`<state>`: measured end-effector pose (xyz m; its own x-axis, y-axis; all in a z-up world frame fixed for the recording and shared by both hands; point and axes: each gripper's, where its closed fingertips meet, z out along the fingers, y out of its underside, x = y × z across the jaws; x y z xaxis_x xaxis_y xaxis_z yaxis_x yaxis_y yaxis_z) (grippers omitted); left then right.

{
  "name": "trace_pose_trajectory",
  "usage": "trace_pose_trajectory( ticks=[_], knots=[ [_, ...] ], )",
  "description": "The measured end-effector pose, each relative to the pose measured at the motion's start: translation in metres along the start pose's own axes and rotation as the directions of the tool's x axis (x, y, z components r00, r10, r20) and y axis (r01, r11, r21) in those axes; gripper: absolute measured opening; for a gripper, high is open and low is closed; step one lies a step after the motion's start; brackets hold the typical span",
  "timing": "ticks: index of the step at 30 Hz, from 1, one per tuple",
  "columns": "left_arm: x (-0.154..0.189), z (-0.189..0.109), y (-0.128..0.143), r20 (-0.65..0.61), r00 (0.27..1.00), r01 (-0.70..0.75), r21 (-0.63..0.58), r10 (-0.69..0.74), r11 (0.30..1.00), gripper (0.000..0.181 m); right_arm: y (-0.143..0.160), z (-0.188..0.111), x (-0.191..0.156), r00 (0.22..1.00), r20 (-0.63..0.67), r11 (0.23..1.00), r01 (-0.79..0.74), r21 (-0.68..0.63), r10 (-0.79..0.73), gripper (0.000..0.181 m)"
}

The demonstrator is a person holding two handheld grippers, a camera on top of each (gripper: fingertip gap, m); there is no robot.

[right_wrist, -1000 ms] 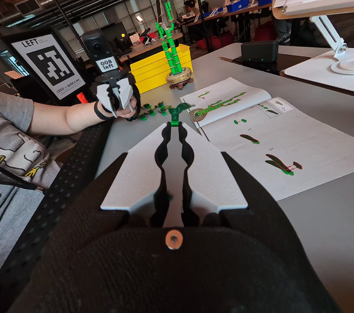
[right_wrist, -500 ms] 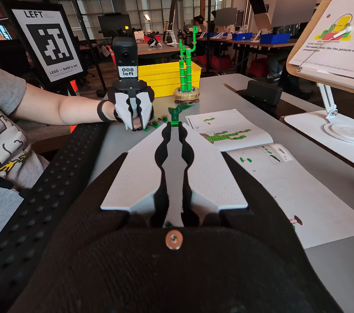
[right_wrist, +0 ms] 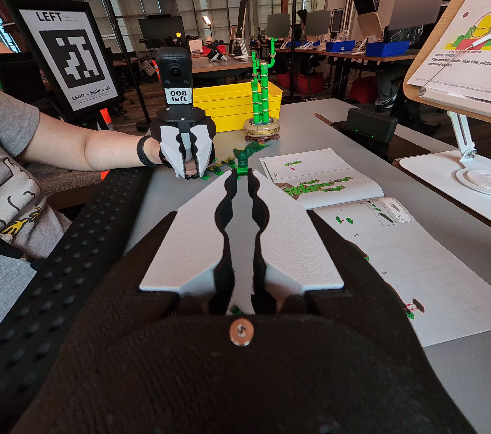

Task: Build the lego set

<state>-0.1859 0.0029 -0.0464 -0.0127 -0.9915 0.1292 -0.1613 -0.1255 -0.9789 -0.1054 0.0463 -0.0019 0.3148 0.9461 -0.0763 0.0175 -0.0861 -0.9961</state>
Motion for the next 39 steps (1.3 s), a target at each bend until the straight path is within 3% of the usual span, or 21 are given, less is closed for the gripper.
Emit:
trace_pose_trajectory(
  ticks=[39],
  knots=[
    [0.0001,0.0005,0.0014,-0.001,1.0,-0.001,-0.005,0.001,1.0,0.011,0.0009,0.0017,-0.0057,1.0,0.029,1.0,0.006,-0.007,-0.006,0.006]
  ],
)
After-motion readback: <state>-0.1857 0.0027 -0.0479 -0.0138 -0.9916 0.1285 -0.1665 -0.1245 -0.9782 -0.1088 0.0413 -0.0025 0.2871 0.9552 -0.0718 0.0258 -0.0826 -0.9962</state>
